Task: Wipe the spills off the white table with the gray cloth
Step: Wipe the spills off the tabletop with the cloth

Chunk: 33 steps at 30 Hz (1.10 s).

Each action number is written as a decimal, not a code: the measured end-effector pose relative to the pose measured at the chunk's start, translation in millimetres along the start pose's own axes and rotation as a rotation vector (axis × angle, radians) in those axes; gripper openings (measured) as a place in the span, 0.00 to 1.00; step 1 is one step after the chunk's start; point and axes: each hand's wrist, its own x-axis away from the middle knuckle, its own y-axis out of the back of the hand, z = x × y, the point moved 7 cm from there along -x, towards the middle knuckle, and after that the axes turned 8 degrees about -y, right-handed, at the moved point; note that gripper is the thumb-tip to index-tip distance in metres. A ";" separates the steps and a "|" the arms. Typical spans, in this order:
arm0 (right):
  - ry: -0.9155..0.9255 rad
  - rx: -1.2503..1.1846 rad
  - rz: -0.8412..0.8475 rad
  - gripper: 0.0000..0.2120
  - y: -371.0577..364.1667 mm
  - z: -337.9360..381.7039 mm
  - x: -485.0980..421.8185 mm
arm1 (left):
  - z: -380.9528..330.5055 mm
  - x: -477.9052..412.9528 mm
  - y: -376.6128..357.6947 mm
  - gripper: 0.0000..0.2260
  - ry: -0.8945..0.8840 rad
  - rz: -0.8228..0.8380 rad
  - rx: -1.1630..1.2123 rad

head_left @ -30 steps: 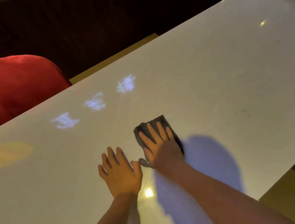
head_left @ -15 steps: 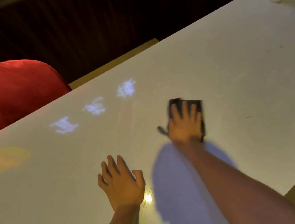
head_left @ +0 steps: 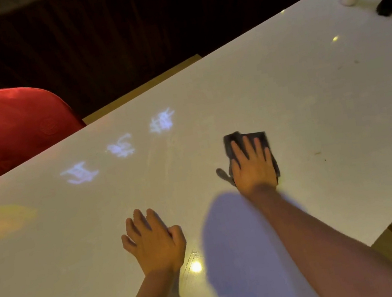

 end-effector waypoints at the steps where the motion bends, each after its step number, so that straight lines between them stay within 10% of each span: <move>1: -0.142 -0.032 -0.008 0.28 0.0 -0.8 3.0 | -2.6 -3.7 4.3 0.20 0.009 -0.025 0.022; 3: -0.190 -0.079 0.005 0.29 -2.4 24.9 16.9 | -11.3 -13.6 10.6 0.16 -0.026 -0.054 0.033; 9: 0.733 -0.059 -0.022 0.24 -9.6 67.1 76.9 | -75.0 -45.6 3.9 0.18 -0.187 -0.026 0.013; 20: -0.135 0.036 0.019 0.27 32.7 -262.9 3.1 | -279.8 -7.5 -49.7 0.20 -0.704 0.134 0.017; 25: -0.368 0.008 -0.002 0.28 39.7 -282.1 -14.7 | -314.9 -15.6 -61.9 0.21 -0.648 0.219 -0.063; 33: 0.352 -0.042 0.125 0.26 24.9 -107.2 -41.0 | -301.5 -9.3 -76.9 0.31 -0.622 0.278 -0.133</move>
